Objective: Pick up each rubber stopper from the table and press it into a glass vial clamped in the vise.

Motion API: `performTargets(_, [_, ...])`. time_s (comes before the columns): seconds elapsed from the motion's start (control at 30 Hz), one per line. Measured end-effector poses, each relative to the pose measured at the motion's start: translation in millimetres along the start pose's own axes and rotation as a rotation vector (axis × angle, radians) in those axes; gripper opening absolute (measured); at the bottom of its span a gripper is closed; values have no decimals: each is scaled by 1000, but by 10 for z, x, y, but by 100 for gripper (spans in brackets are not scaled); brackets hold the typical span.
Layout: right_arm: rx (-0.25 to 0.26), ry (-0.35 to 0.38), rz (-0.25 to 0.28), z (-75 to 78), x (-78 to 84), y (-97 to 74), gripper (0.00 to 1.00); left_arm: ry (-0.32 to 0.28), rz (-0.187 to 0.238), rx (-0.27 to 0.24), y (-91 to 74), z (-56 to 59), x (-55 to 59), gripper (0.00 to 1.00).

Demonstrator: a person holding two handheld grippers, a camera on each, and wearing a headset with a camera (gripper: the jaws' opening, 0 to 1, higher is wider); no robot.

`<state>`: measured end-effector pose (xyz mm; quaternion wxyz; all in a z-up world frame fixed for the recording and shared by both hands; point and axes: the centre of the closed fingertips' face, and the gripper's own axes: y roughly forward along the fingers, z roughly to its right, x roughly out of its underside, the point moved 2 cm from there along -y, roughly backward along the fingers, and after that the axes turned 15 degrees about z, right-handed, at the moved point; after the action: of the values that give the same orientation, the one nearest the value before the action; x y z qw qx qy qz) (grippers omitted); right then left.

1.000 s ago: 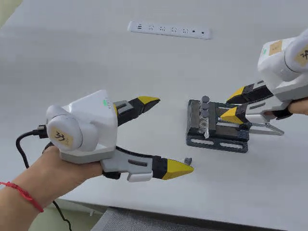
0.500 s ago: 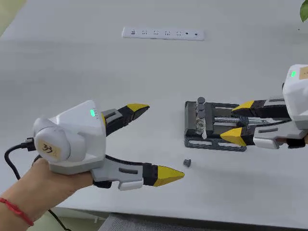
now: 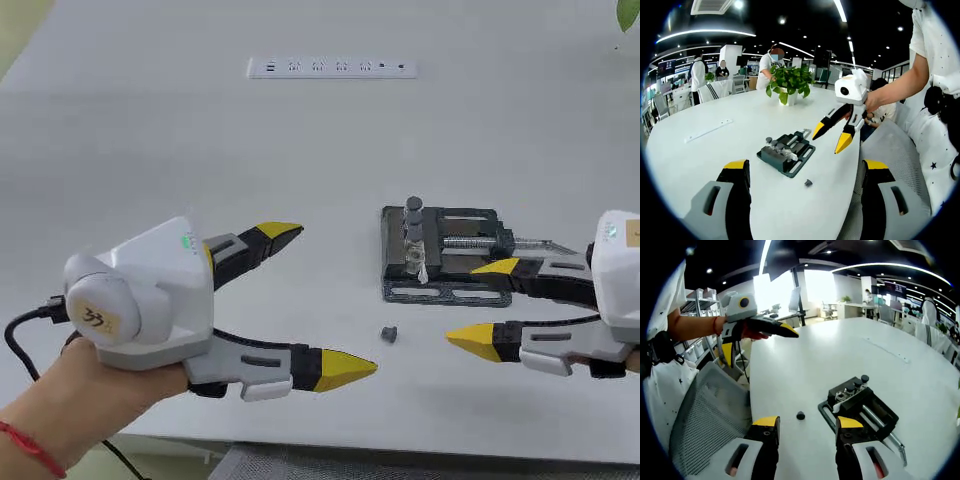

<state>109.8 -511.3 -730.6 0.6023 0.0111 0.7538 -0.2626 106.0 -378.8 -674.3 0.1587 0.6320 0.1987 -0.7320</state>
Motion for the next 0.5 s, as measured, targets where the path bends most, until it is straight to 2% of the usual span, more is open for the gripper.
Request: performTargets(0.5, [6,29,19,-92,312,160,38,-5,-19,8,4,38,61,91])
